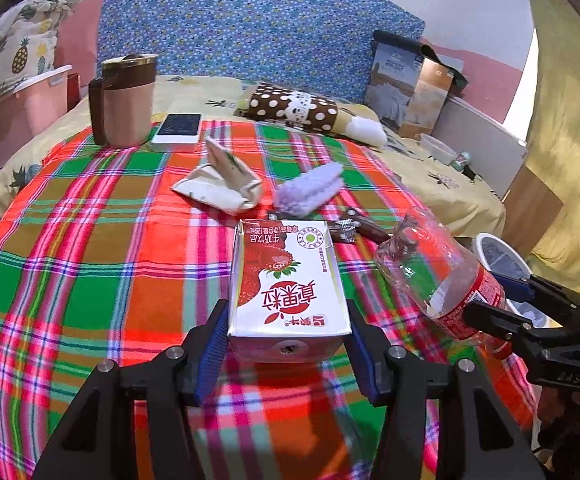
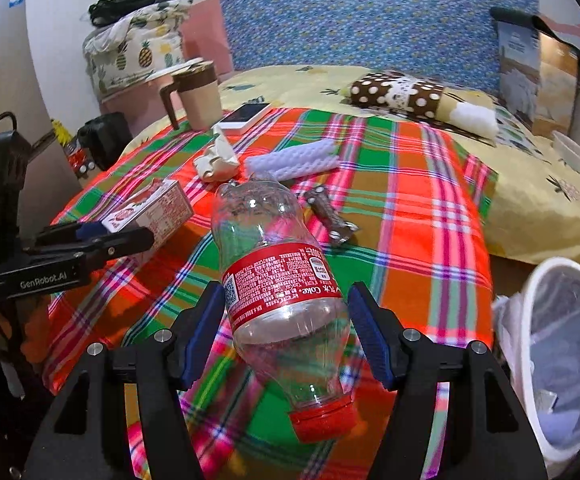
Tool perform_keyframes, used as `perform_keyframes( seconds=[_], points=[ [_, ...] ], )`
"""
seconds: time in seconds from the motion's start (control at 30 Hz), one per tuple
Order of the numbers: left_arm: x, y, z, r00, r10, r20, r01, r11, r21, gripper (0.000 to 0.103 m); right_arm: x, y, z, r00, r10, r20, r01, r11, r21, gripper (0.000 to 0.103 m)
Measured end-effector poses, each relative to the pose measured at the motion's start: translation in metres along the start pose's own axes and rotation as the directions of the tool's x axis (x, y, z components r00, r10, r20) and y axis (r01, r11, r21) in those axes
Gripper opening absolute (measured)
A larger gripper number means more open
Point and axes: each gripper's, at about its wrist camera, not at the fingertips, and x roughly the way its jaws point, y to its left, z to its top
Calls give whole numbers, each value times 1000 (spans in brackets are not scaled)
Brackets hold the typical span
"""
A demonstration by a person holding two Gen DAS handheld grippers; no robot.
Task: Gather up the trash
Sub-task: 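Carry the juice carton in the left gripper and bottle in the right over the bin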
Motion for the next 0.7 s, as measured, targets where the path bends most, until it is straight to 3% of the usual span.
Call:
perform_keyframes(
  seconds=[0.7],
  points=[
    [-3, -76, 0, 995, -103, 4, 103, 990, 92, 54, -38, -47, -22, 992, -109, 63, 101, 987, 121, 65]
  ],
)
